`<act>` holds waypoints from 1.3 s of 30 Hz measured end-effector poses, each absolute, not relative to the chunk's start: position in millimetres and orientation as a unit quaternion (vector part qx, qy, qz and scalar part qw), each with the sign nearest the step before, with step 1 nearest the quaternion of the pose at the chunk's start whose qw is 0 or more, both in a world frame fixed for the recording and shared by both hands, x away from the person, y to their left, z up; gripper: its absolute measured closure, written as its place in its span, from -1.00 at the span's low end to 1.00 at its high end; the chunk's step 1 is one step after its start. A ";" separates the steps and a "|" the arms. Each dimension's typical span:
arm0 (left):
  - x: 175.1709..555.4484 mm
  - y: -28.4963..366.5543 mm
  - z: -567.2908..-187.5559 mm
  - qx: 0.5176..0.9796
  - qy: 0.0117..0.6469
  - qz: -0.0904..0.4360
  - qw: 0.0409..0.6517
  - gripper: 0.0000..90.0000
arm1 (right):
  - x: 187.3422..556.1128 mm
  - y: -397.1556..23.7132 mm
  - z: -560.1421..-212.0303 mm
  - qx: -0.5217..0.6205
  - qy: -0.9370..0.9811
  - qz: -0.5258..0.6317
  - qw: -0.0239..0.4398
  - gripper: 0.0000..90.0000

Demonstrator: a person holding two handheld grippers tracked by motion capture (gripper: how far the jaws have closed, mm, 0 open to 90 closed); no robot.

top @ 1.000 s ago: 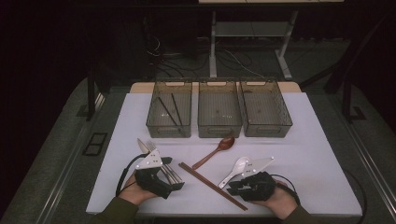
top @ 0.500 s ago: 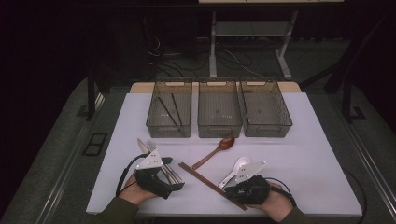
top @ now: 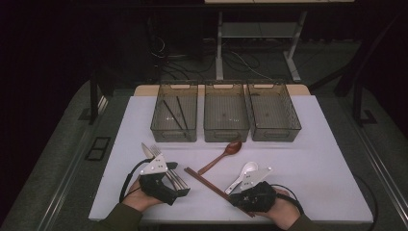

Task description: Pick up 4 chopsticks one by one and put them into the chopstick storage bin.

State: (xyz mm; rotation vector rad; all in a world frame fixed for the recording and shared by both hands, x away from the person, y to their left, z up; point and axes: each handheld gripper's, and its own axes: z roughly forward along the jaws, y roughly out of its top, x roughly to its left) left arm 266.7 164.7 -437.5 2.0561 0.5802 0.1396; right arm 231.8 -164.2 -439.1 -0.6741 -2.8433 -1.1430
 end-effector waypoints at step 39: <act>266.5 164.5 -437.3 0.844 0.237 0.057 0.478 -1.00 | 226.1 -152.1 -443.1 -0.193 -0.919 -0.341 -0.035 0.85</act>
